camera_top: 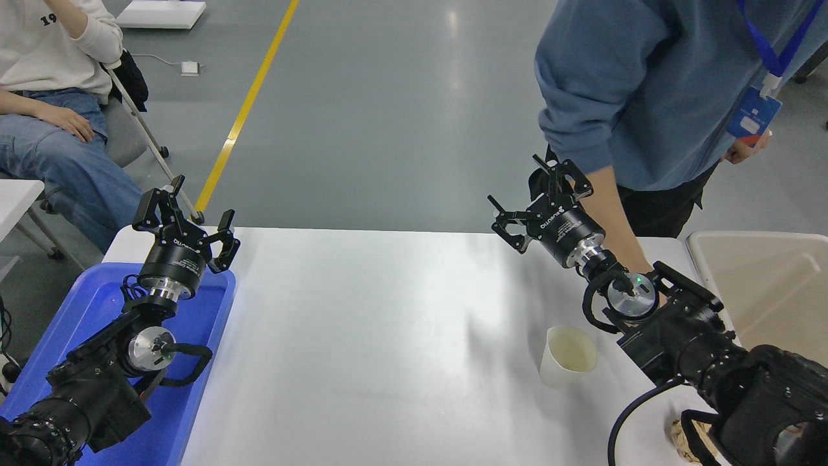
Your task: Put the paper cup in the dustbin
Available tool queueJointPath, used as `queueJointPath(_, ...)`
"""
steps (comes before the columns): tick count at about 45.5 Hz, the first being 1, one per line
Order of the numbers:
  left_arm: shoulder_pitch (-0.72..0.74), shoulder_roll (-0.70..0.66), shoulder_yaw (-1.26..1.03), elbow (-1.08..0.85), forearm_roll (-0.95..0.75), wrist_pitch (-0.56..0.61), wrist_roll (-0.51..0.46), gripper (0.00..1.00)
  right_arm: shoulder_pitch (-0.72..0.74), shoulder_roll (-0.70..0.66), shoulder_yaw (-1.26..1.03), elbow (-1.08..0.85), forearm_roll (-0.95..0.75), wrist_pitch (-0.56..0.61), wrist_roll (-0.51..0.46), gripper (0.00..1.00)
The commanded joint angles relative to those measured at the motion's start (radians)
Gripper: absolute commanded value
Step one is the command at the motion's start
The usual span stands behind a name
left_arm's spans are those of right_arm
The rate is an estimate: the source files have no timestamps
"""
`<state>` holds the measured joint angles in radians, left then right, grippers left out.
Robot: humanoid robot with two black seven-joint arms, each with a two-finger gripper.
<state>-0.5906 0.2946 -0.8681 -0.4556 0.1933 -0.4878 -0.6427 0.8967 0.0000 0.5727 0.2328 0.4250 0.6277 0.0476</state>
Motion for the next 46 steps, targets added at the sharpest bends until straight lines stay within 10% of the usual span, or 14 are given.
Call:
queueJointPath(1, 0.002, -0.002, -0.002, 0.0, 0.0, 0.0, 0.003, 1.0, 0.001, 0.0, -0.002, 0.003, 0.0, 0.003, 0.0, 0.99)
queueJointPath(46, 0.0, 0.001, 0.003, 0.0, 0.0, 0.0, 0.0, 1.0, -0.002, 0.0, -0.016, 0.0, -0.002, 0.003, 0.0, 0.99)
